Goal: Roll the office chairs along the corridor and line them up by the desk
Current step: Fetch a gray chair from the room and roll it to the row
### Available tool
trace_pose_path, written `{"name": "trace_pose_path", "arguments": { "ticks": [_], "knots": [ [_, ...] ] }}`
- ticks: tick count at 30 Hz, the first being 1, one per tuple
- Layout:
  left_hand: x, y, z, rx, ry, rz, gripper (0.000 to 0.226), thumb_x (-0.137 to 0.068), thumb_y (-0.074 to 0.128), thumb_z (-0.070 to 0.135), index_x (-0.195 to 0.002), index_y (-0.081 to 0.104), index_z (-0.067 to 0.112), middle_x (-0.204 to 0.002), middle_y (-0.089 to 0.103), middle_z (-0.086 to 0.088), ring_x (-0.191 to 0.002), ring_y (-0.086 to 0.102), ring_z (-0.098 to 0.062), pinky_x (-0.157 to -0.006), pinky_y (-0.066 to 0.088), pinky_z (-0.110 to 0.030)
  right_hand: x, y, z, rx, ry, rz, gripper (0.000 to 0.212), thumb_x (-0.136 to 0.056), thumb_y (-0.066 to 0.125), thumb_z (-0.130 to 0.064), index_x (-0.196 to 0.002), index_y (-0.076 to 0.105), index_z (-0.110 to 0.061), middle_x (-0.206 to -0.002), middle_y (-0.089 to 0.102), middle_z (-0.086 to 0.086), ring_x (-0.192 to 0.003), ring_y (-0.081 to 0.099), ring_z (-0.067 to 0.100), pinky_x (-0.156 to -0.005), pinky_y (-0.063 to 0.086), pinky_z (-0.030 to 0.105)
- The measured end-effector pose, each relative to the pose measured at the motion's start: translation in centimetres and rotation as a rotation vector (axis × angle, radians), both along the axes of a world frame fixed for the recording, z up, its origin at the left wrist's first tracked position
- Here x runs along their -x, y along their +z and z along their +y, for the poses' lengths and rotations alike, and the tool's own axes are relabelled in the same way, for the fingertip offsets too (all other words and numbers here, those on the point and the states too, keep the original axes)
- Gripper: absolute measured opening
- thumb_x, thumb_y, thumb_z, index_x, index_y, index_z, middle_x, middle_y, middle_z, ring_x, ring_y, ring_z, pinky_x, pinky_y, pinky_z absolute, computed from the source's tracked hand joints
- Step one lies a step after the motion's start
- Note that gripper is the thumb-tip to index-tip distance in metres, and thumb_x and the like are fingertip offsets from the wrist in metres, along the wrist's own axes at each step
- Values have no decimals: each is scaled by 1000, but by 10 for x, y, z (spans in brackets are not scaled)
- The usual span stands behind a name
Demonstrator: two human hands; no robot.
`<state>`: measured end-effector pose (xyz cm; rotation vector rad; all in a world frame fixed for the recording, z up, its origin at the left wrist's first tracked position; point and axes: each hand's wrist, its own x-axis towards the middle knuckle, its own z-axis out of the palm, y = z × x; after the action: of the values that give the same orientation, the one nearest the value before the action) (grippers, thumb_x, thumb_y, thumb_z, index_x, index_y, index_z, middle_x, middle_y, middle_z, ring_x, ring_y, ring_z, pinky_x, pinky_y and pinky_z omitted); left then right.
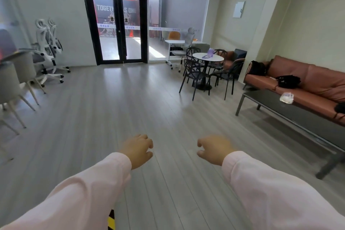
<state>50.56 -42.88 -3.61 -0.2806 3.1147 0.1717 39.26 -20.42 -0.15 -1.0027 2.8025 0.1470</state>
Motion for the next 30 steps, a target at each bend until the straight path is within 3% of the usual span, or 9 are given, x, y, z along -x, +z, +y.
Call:
{"name": "trace_pose_path", "arguments": {
  "ticks": [8, 17, 30],
  "knots": [
    [195, 19, -113, 1, -19, 40, 34, -93, 45, 36, -124, 51, 22, -125, 51, 2, -116, 46, -18, -92, 39, -28, 179, 13, -116, 20, -27, 22, 38, -94, 45, -36, -128, 52, -21, -124, 60, 4, -109, 57, 25, -90, 47, 35],
    [387, 14, -194, 16, -73, 34, 34, -93, 45, 36, -124, 51, 22, -125, 51, 2, -116, 46, -17, -93, 41, -29, 369, 0, -182, 44, -100, 25, 36, -93, 47, -36, -126, 54, -23, -122, 60, 2, -107, 58, 23, -85, 47, 33],
    [694, 10, -327, 52, 66, 35, 34, -93, 45, 37, -123, 52, 22, -125, 52, 2, -117, 45, -16, -93, 39, -28, 715, 0, -336, 80, 32, 36, 32, -93, 45, -32, -120, 58, -21, -115, 63, 2, -100, 60, 22, -82, 50, 33]
  ]
}}
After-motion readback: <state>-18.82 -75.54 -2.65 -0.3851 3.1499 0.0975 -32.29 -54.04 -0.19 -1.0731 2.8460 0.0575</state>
